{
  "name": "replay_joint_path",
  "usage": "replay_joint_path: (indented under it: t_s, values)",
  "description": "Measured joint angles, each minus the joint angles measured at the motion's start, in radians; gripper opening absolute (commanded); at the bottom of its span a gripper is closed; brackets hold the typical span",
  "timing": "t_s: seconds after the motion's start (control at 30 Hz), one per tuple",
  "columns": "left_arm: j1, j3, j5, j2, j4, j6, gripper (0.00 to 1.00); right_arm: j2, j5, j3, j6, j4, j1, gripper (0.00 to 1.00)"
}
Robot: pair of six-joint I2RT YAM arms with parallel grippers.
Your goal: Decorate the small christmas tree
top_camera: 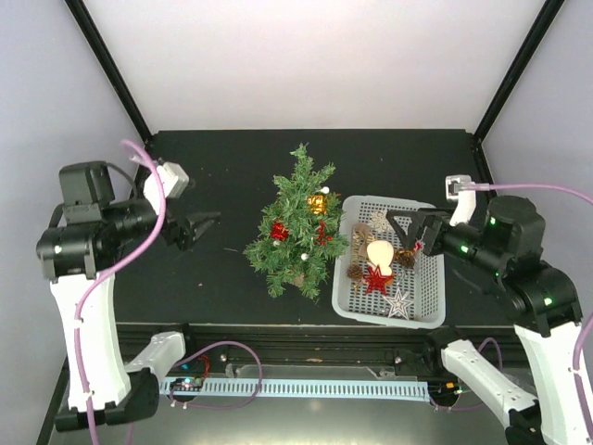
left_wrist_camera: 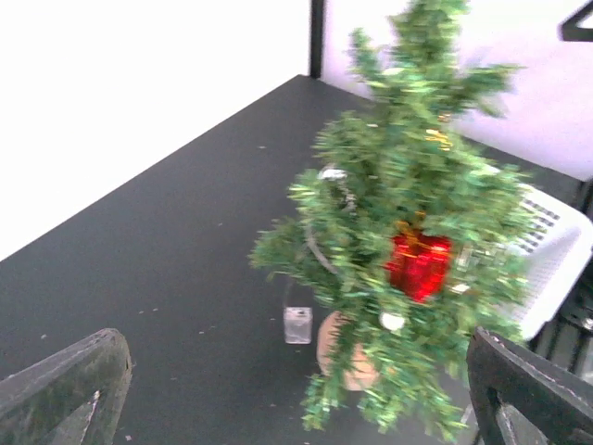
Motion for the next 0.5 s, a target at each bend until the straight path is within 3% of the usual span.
replay_joint_path:
  t_s: [0.23,0.5]
  values:
    - [0.000,-0.045,0.084,-0.116,-0.217,0.124,0.99,-0.083,-0.146,0.011,-0.075,-0.098,0.000,1.00]
    - [0.000,-0.131,0.119,-0.192,-0.285,0.132,0.99,-0.135,-0.218,0.004,-0.095,-0.126,0.000,1.00]
